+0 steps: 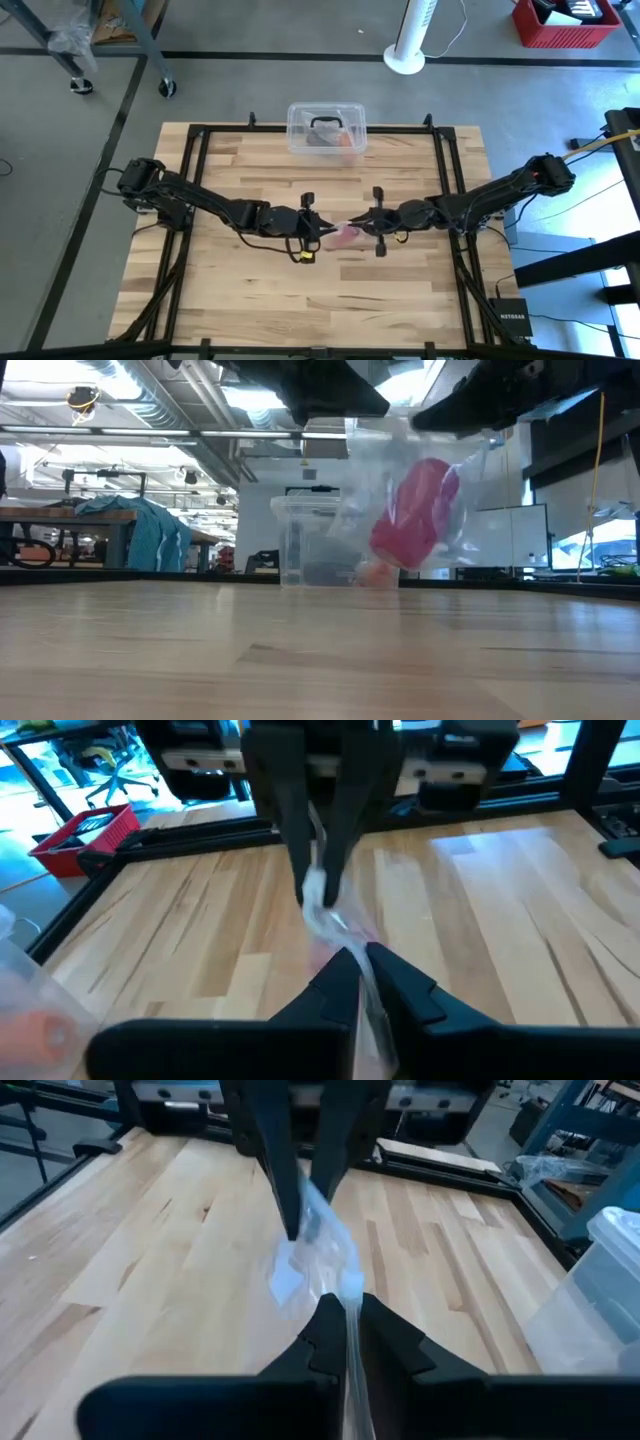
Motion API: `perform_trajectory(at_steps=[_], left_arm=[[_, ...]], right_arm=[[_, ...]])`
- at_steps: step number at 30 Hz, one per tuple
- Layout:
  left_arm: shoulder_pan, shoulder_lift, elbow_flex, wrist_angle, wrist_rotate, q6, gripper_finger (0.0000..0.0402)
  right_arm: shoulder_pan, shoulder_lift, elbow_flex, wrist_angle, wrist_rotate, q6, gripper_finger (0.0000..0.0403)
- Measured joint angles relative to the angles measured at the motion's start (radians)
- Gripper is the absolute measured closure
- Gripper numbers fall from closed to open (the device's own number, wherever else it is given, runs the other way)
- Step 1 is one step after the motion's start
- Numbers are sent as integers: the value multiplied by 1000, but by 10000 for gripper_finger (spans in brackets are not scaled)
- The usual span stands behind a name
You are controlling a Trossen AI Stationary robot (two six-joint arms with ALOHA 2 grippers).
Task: Roll bandage
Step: Close the transparent zip lock bag
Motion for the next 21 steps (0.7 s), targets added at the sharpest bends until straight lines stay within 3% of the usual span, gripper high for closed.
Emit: perform_trajectory(at_steps=[9, 12, 15, 21], left_arm=[[4, 1, 0, 0, -4, 21, 306], [11, 1, 0, -74, -35, 30, 293], [20, 1, 0, -149, -88, -61, 283], [29, -3, 16, -137, -26, -126, 259]], right_arm=[[0, 33, 0, 6, -1, 0, 379], [0, 34, 0, 5, -4, 0, 379], [0, 34, 0, 4, -4, 0, 379], [0, 34, 0, -3, -4, 0, 379]])
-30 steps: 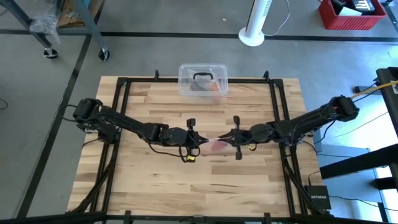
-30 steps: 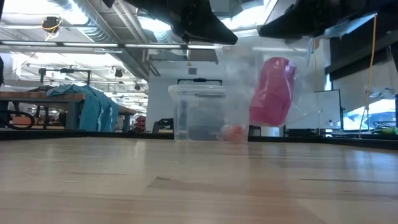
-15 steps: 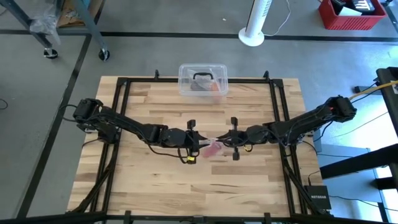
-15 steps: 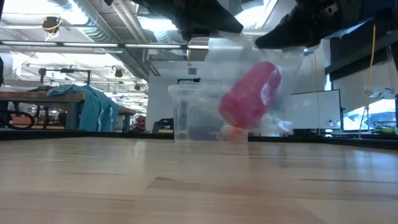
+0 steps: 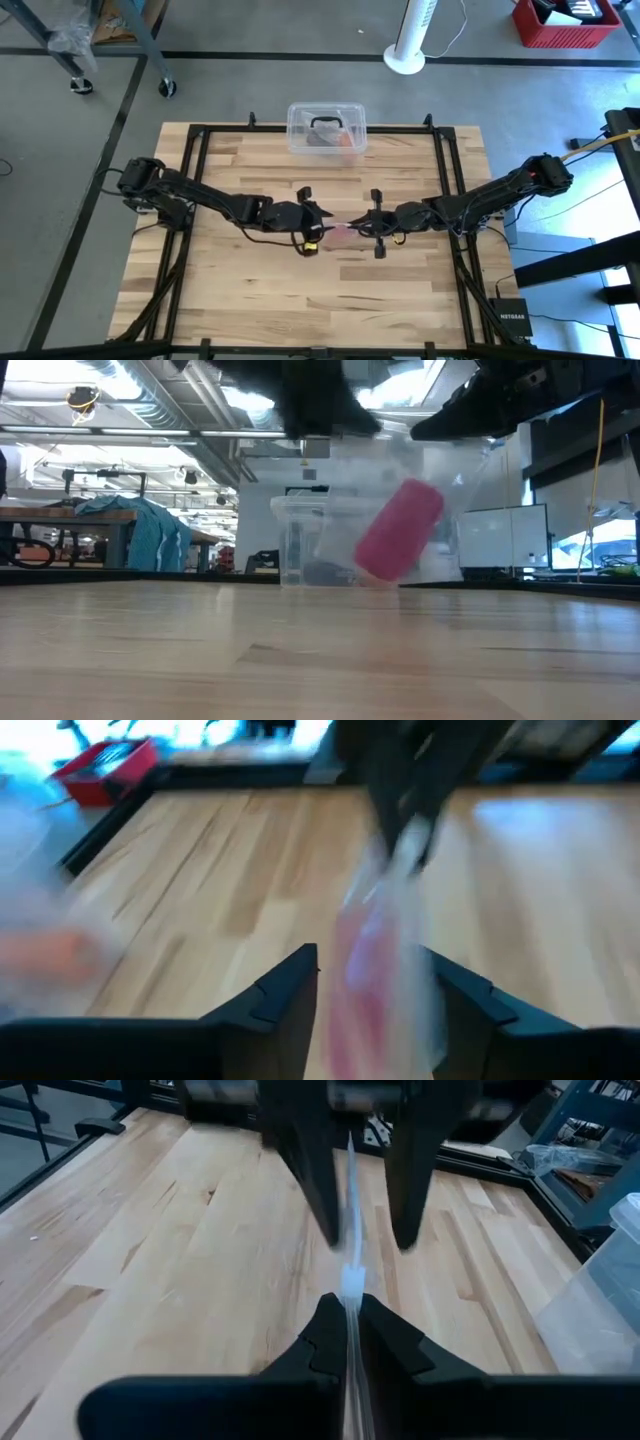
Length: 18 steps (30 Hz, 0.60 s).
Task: Roll bandage
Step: Close the transparent zip lock bag
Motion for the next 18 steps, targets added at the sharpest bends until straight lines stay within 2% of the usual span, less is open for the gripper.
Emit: perform_trajectory(at_steps=[3, 8, 18], left_arm=[[-4, -4, 39, 6, 42, 15, 248], [-9, -5, 63, 2, 49, 33, 238], [17, 83, 65, 98, 47, 56, 249]], right_arm=[[0, 0, 0, 0, 0, 0, 379], [0, 0, 0, -1, 0, 0, 379], [0, 0, 0, -1, 1, 0, 379]])
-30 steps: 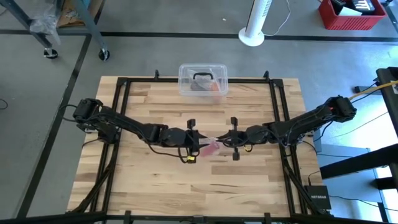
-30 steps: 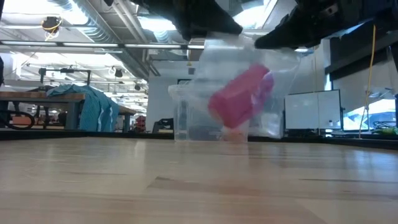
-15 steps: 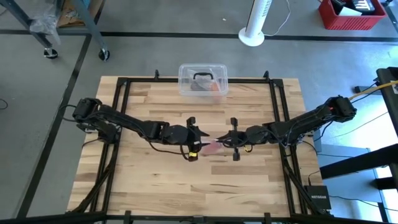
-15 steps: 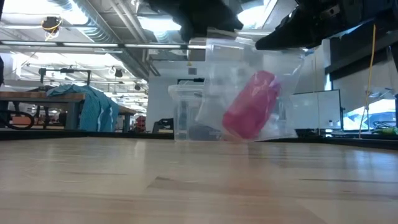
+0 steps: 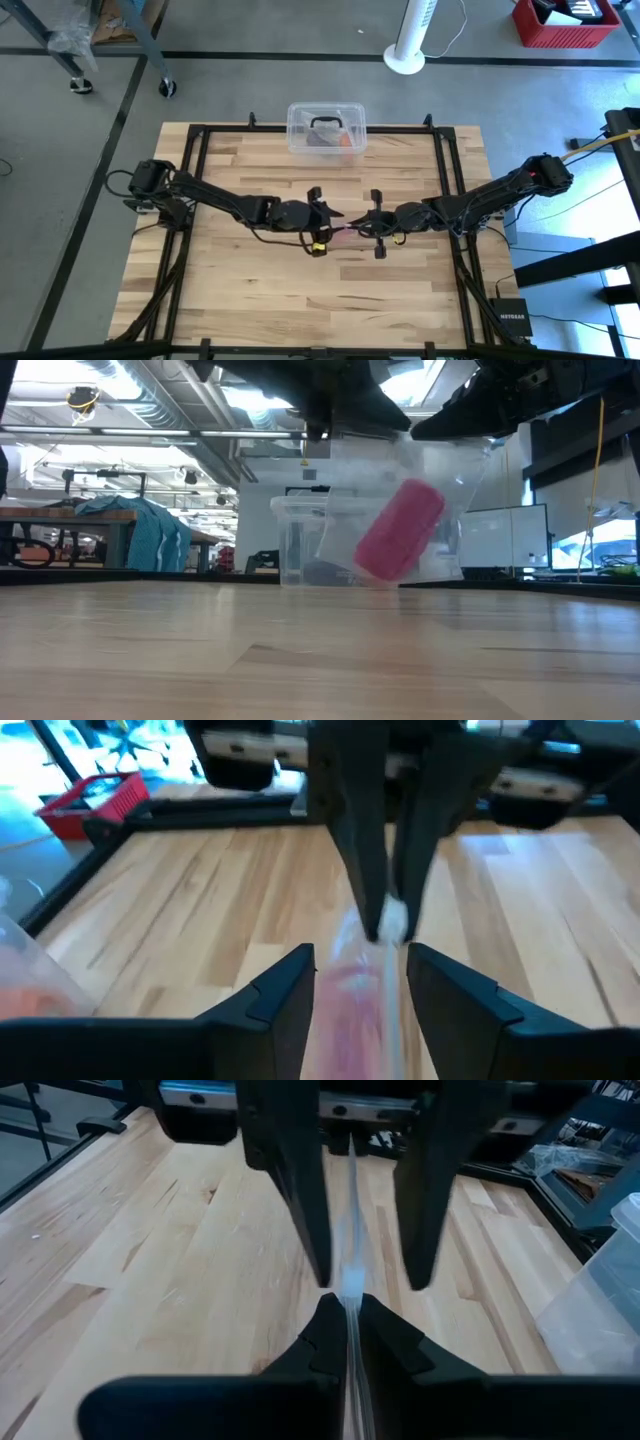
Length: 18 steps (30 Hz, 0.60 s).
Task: Roll bandage
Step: Close the transparent zip lock bag
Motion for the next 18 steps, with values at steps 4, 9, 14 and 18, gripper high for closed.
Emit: perform_trajectory(at_steps=[4, 9, 14, 18], left_arm=[[0, 1, 0, 26, -1, 18, 263], [-3, 0, 0, 21, -1, 19, 295], [-2, 0, 0, 20, -1, 40, 348], [-5, -1, 0, 1, -1, 82, 395]], right_arm=[[0, 0, 0, 0, 0, 0, 379], [0, 0, 0, -8, 0, 0, 379], [0, 0, 0, -12, -1, 0, 379], [0, 0, -1, -6, -2, 4, 379]])
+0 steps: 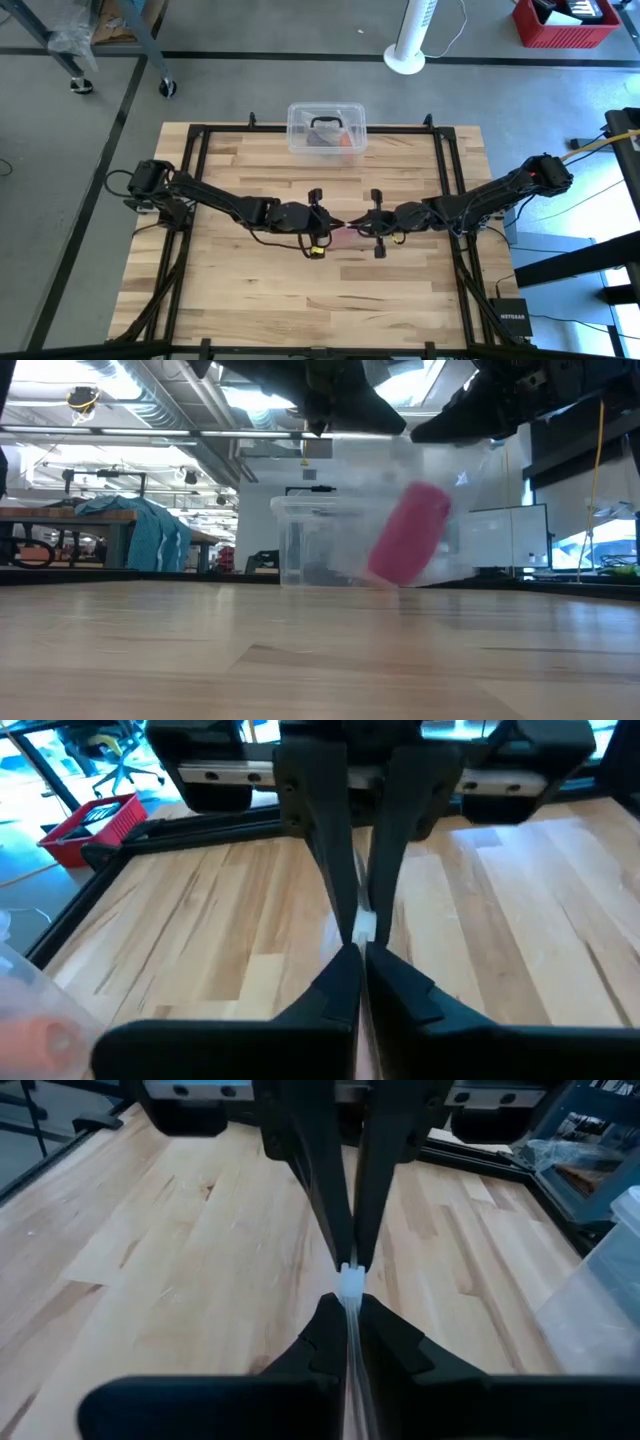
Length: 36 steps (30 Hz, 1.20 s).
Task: Roll bandage
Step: Close the transparent zip lock bag
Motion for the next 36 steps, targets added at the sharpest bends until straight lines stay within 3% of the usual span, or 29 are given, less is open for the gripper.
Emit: perform_trajectory(at_steps=[5, 14, 18, 26, 36], left_arm=[[0, -1, 0, -17, 0, 6, 399], [0, 0, -1, -28, -10, 8, 401], [0, 0, -1, -24, -11, 8, 401], [0, 0, -1, -20, -11, 14, 401], [0, 0, -1, -25, -8, 14, 401]], right_arm=[[0, 1, 2, 4, 6, 43, 371], [1, -35, 164, -310, 19, 92, 279], [1, -21, 168, -318, 19, 94, 260], [1, 75, 145, -222, 20, 62, 279], [0, 78, 145, -182, 20, 41, 335]])
